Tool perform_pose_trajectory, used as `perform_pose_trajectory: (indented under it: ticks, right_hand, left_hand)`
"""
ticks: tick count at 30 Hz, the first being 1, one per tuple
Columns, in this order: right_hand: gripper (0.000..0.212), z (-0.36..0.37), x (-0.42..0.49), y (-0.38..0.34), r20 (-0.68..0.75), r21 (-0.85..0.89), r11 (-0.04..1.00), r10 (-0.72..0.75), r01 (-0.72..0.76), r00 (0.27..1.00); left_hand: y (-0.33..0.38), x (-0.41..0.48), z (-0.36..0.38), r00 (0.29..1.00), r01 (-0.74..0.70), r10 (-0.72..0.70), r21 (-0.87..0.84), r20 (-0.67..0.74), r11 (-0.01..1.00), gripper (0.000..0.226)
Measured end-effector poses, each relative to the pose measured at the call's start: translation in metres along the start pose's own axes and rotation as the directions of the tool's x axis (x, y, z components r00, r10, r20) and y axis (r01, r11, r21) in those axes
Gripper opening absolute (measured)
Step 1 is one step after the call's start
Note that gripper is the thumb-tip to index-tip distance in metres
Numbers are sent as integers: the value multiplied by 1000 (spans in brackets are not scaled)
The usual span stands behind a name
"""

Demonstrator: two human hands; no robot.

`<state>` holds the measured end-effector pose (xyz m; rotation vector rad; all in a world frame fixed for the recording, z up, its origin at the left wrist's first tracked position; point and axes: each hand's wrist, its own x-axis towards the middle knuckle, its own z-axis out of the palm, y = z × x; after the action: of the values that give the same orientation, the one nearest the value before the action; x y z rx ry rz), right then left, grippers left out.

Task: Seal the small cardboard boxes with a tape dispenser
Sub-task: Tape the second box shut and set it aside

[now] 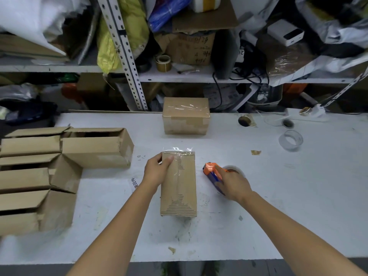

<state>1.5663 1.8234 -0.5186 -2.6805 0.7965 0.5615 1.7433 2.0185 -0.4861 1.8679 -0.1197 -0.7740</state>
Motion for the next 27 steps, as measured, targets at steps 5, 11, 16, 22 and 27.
perform_pose_trajectory:
  ticks: [5, 11, 16, 22, 27]
  right_hand:
    - [71, -66, -9, -53, -144, 489, 867, -31, 99, 989]
    - [70, -130, -7, -110, -251, 738, 631, -71, 239, 965]
    - [58, -169, -22, -114, -351, 790, 505, -90, 346, 932]
    - [33, -194, -38, -122, -456, 751, 472, -137, 463, 879]
    - [57, -204, -39, -118, -437, 759, 485, -116, 435, 892]
  left_hand:
    - [37, -22, -4, 991, -132, 131, -37, -27, 991, 12]
    - [89, -49, -8, 949, -302, 292, -73, -119, 951, 13]
    - [135, -67, -17, 939, -343, 334, -146, -86, 928, 24]
    - [177, -67, -21, 935, -350, 343, -82, -90, 933, 87]
    - [180, -70, -22, 918, -389, 383, -42, -102, 920, 80]
